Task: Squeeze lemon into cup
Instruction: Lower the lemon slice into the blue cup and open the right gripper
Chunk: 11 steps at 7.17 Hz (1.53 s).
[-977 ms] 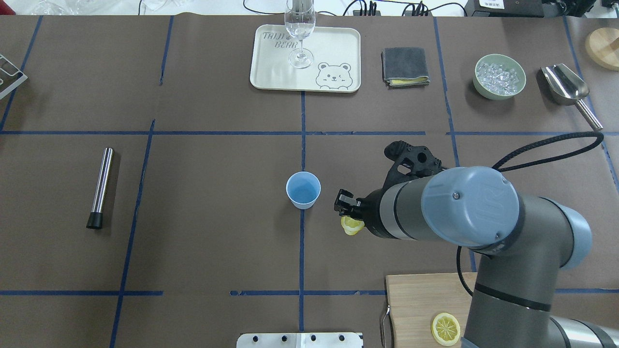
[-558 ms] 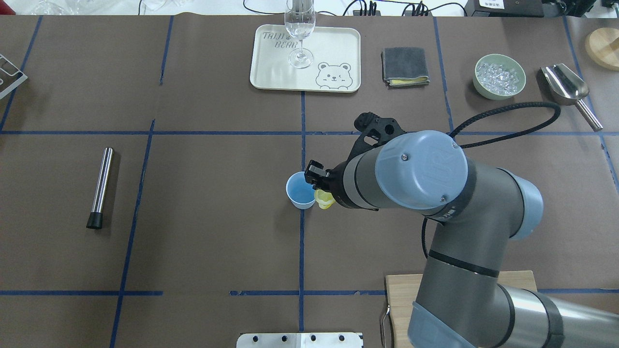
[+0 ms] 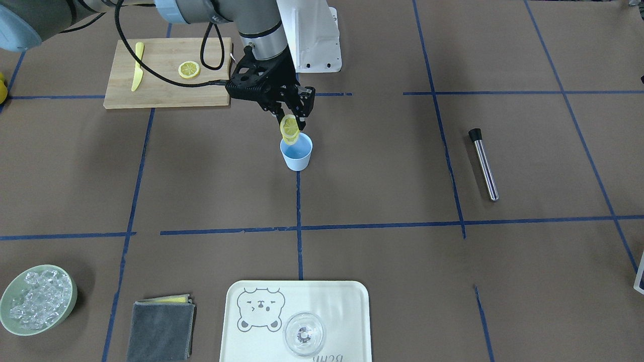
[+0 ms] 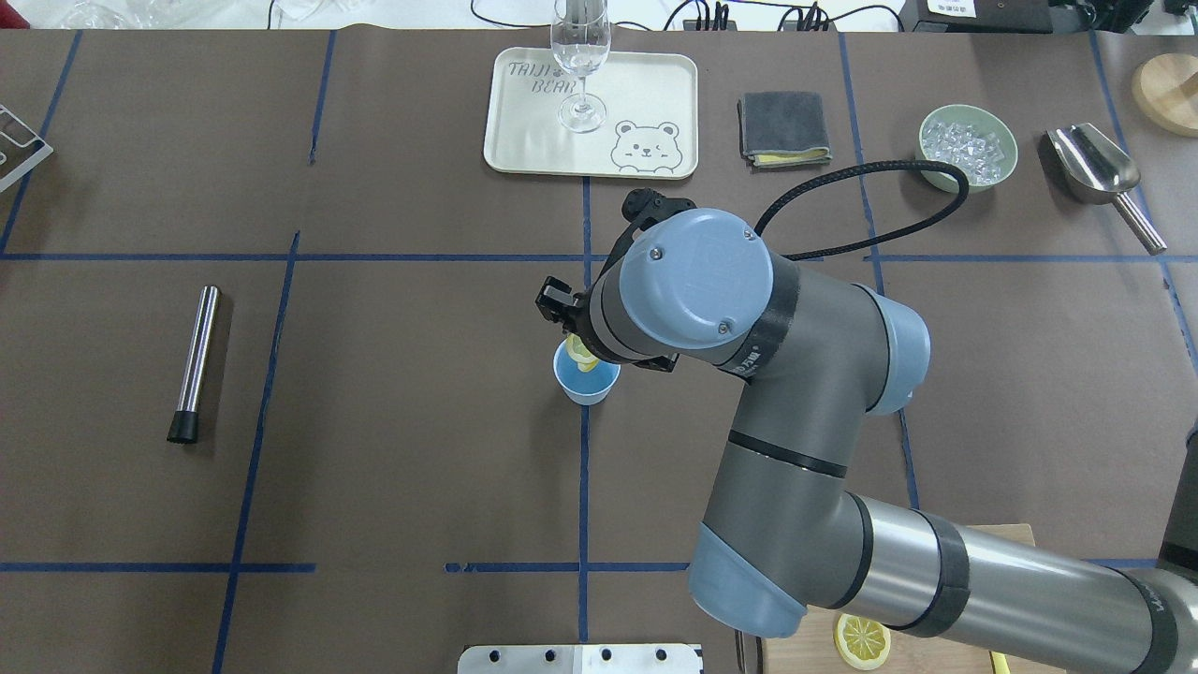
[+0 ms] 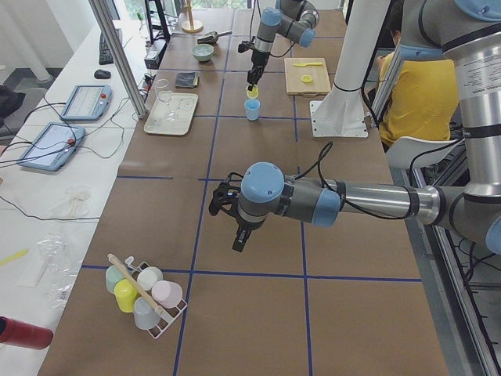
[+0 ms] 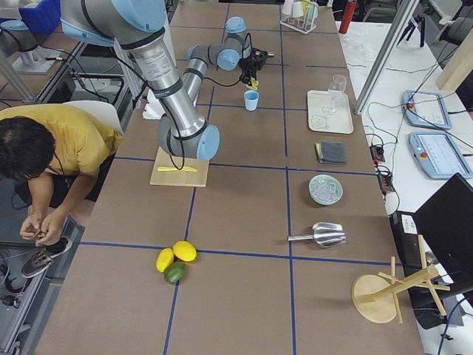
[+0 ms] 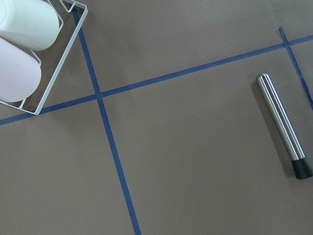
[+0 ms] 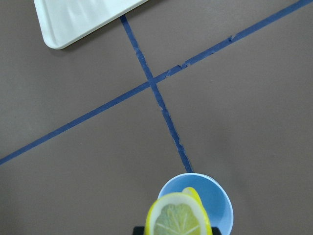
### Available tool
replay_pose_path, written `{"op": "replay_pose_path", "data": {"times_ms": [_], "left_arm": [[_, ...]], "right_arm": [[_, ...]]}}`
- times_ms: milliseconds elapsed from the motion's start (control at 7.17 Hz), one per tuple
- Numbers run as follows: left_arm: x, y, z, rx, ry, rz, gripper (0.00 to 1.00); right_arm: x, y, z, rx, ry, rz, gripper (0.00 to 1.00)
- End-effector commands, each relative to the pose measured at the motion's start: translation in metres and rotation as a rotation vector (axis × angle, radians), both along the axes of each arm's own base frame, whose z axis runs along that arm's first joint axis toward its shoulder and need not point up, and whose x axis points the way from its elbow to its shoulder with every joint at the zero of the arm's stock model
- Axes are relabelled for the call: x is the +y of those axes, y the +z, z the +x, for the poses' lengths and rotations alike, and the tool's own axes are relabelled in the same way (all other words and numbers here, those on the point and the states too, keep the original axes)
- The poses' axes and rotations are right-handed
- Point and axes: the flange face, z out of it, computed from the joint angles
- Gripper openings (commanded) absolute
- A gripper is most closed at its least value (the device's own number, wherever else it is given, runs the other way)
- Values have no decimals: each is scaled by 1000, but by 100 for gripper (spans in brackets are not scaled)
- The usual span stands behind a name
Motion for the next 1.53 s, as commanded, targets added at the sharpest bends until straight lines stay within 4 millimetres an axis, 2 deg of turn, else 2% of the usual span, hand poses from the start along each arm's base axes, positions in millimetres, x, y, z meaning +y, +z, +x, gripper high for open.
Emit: {"op": "replay_pose_path", "data": {"times_ms": [0,279,419,698,1256,1395], "left_arm": [[1,-2,0,0,-2,5,100],[1,-3,0,2,-2,7,100],[1,-3,0,2,-2,8,100],[2,-5,1,33,3,5,100],[1,-5,0,35,-4,-3,100],[-14,-12,3,47,-68,-79,100]], "right_arm": [[-10,11,-19,-22,3,2,51],[-2,24,-26,-5,-13,-4,51],[2,29,-29,1,-18,-8,56],[6,35,-31,10,-27,-8,83],[8,31,-27,-4,-40,-10,85],[15,41,-20,-3,-68,-22,91]]}}
